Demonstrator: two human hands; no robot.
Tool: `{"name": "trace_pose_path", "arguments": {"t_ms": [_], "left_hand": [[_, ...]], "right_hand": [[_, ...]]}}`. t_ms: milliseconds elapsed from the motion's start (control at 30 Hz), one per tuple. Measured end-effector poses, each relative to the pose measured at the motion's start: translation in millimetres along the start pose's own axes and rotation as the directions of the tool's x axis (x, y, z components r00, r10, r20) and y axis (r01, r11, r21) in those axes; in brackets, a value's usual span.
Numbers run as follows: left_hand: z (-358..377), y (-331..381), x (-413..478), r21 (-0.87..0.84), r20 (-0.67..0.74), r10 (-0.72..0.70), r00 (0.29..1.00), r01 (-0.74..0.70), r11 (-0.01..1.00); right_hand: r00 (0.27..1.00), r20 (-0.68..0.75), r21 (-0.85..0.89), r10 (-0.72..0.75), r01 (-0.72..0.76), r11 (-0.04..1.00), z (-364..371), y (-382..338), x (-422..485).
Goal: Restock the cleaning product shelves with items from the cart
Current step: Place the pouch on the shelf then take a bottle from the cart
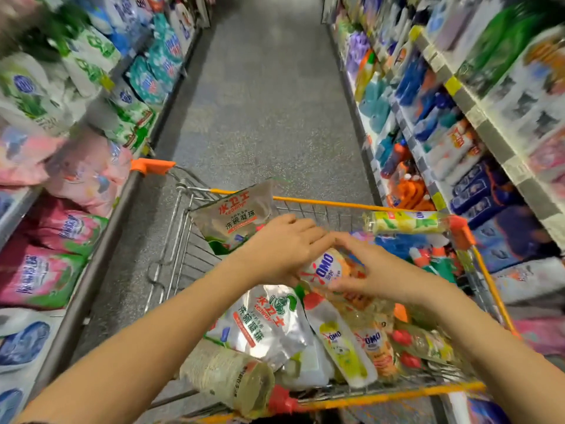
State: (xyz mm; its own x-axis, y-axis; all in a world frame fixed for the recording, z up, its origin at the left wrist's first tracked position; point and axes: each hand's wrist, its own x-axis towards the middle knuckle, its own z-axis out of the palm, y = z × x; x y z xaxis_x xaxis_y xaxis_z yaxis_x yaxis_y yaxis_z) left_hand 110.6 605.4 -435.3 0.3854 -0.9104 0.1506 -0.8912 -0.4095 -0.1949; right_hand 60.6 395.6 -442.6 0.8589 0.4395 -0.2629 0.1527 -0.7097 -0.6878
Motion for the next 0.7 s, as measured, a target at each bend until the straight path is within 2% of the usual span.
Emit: {"name": "trace_pose_path", "arguments": {"t_ms": [33, 67, 133, 200, 267, 300, 333, 367, 400, 433, 467, 533, 633, 700], "left_hand": [[-8, 6, 10, 0.015, -0.050, 0.066, 0.997, -0.065, 0.998], [-16, 12, 19, 0.037, -0.099, 0.117, 0.988, -0.114, 0.993], [-24, 24, 36, 0.090, -0.201, 0.143, 0.969, -0.127, 0.988], [-33, 46, 53, 0.029, -0.298, -0.024, 0.954, 0.034, 0.999], [-45, 78, 72, -0.293, -0.372, -0.319, 0.872, 0.216, 0.931], [-54, 95, 83, -0.525, -0.348, -0.453, 0.821, 0.230, 0.820], [-62, 112, 94, -0.754, -0.257, -0.548, 0.796, 0.189, 0.628], [-69, 129, 105, -0.920, -0.103, -0.583, 0.806, 0.145, 0.363], [-76, 146, 116, -0.984, 0.054, -0.537, 0.842, 0.135, 0.113], [-81, 163, 128, -0.986, 0.164, -0.449, 0.878, 0.152, -0.063], [-83, 180, 140, -0.980, 0.191, -0.365, 0.911, 0.158, -0.117], [-86, 216, 164, -0.993, 0.120, -0.272, 0.955, 0.116, -0.030], [-110, 271, 197, -0.997, 0.042, -0.182, 0.982, 0.030, -0.069], [-120, 298, 213, -0.995, -0.013, -0.112, 0.994, -0.024, -0.095]], "right_hand": [[0.999, 0.045, 0.085, 0.018, -0.022, 0.996, -6, -3, -13], [0.999, 0.033, 0.161, 0.033, -0.038, 0.986, -9, -3, -27], [0.993, -0.102, 0.309, 0.062, -0.027, 0.951, -13, -2, -60], [0.954, -0.272, 0.448, 0.128, 0.008, 0.894, -13, 5, -93], [0.883, -0.421, 0.552, 0.207, 0.068, 0.831, -11, 15, -125], [0.839, -0.486, 0.581, 0.243, 0.103, 0.807, -11, 19, -141], [0.796, -0.537, 0.612, 0.280, 0.139, 0.778, -12, 20, -158], [0.756, -0.574, 0.643, 0.314, 0.180, 0.744, -12, 21, -174], [0.719, -0.601, 0.673, 0.348, 0.220, 0.706, -13, 20, -191], [0.682, -0.628, 0.688, 0.375, 0.261, 0.677, -14, 18, -209], [0.646, -0.651, 0.697, 0.400, 0.299, 0.651, -16, 18, -227], [0.584, -0.676, 0.715, 0.450, 0.372, 0.592, -18, 16, -262], [0.488, -0.693, 0.719, 0.531, 0.403, 0.567, -22, 14, -326], [0.449, -0.692, 0.721, 0.565, 0.399, 0.566, -23, 10, -360]]}}
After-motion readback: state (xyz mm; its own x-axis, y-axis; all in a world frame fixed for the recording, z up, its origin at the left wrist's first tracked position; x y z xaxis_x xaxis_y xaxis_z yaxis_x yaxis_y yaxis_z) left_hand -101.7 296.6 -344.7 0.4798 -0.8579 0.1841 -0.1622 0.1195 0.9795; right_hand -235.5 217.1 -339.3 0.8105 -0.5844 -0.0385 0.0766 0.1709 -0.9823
